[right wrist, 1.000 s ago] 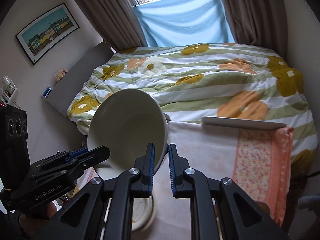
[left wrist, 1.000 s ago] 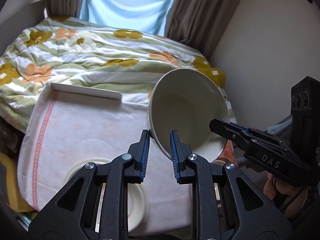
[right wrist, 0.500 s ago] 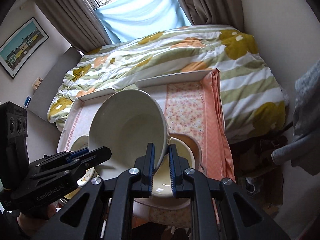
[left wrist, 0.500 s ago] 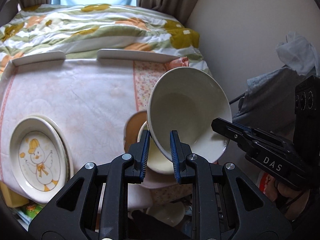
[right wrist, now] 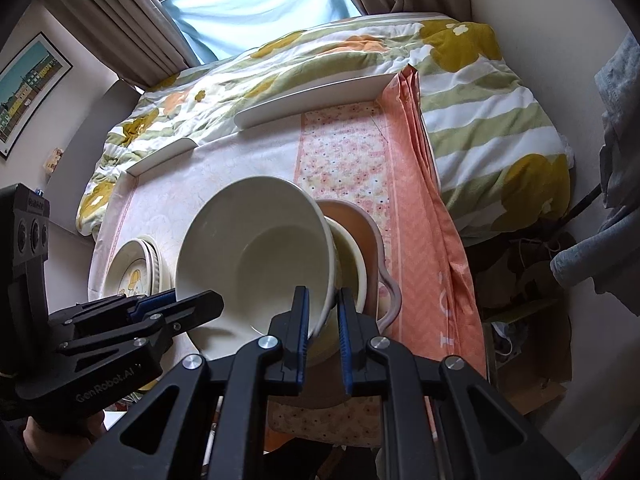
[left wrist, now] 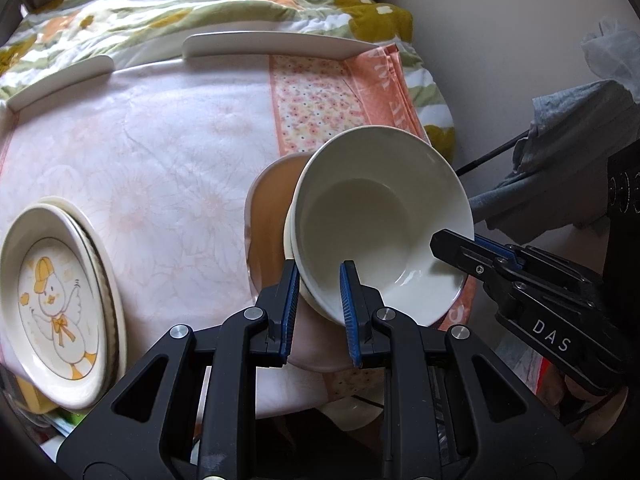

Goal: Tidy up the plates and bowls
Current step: 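Carry the white bowl with both grippers and lower it into the cream bowl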

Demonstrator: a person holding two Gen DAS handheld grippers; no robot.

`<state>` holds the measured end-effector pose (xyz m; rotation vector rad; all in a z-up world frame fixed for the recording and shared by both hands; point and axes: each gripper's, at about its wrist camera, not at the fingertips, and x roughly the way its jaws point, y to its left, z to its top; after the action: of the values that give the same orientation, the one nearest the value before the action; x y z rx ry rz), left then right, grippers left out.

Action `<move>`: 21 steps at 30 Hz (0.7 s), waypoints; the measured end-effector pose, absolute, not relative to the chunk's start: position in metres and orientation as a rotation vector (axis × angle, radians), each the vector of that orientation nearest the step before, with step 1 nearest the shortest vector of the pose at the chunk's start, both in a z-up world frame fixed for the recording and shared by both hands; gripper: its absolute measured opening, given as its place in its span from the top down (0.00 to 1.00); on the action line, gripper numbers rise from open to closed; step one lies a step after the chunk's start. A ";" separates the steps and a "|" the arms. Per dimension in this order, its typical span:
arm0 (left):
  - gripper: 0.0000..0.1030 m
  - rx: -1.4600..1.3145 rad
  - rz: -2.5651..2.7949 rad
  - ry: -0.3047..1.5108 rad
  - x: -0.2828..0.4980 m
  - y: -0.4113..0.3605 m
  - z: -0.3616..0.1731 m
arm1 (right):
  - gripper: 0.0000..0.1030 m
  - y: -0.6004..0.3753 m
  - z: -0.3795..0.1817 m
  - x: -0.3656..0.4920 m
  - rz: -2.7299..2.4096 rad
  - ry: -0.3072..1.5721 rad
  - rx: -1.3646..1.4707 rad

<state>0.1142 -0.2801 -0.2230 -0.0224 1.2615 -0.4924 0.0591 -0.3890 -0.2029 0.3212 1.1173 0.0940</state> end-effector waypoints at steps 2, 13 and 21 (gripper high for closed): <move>0.82 -0.016 -0.492 1.275 0.115 -0.280 -0.229 | 0.88 -0.386 -0.206 0.059 0.087 1.125 0.308; 0.82 0.114 -0.480 1.254 0.112 -0.294 -0.230 | 0.88 -0.381 -0.214 0.054 0.049 1.132 0.267; 0.82 0.211 -0.462 1.233 0.110 -0.304 -0.228 | 0.88 -0.374 -0.212 0.053 0.020 1.139 0.208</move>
<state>0.1098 -0.3040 -0.2279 0.2115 1.2332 -0.4620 0.0535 -0.3744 -0.2122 0.2084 1.1394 0.0203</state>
